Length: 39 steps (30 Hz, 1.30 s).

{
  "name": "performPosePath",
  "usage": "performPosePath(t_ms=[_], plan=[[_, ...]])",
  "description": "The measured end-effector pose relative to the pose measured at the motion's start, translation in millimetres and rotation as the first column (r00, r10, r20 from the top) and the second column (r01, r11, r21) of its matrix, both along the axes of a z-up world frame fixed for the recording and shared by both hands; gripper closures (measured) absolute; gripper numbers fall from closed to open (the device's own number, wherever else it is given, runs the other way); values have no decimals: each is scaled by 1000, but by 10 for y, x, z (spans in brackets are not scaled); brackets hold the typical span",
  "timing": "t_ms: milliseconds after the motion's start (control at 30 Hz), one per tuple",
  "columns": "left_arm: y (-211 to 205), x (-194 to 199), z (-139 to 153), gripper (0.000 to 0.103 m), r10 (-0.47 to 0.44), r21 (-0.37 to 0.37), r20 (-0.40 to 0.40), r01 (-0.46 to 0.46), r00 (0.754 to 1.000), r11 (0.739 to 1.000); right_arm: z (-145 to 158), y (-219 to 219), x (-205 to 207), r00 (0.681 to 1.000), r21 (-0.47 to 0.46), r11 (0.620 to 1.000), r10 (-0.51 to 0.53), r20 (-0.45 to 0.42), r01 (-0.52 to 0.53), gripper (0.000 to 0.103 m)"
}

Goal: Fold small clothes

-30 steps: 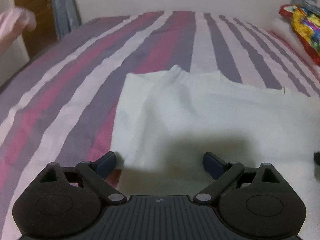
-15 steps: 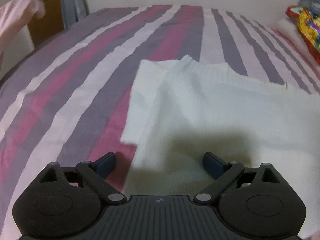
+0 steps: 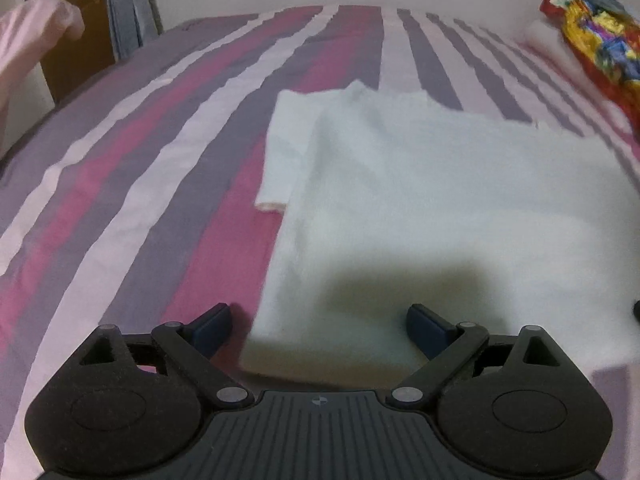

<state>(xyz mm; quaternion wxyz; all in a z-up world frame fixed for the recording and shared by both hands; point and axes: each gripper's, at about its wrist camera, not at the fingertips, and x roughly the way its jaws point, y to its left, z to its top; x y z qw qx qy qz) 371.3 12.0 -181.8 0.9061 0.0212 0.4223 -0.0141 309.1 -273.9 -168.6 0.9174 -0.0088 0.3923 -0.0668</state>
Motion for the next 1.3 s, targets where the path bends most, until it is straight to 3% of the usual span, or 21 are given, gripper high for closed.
performPosePath(t_ms=[100, 233, 300, 333, 533, 767, 1000, 1300], plan=[[77, -35, 63, 9, 36, -19, -14, -36, 999, 999, -116, -54, -26, 1000, -28, 999, -24, -18, 23, 43], [80, -78, 19, 9, 13, 7, -15, -13, 1000, 1000, 57, -2, -141, 999, 4, 1000, -29, 33, 29, 44], [132, -80, 30, 9, 51, -33, -36, -52, 998, 998, -74, 48, -112, 1000, -50, 999, -10, -30, 8, 42], [140, -82, 63, 9, 58, -43, -40, -60, 998, 997, -132, 17, -99, 999, -45, 999, -8, -50, 5, 42], [139, -55, 200, 9, 76, -41, -71, -79, 995, 996, 134, -76, -184, 998, 83, 995, -57, 19, 55, 39], [86, -139, 292, 9, 74, -67, -93, -80, 993, 995, 191, 106, -221, 1000, 99, 995, 0, 18, -1, 39], [80, -116, 392, 9, 76, -83, -59, -81, 995, 993, 277, 214, -222, 999, 93, 995, 22, 34, -25, 39], [-74, 233, 439, 9, 58, -83, -20, -60, 998, 995, 280, 247, 86, 998, 82, 996, 33, 52, -37, 39]])
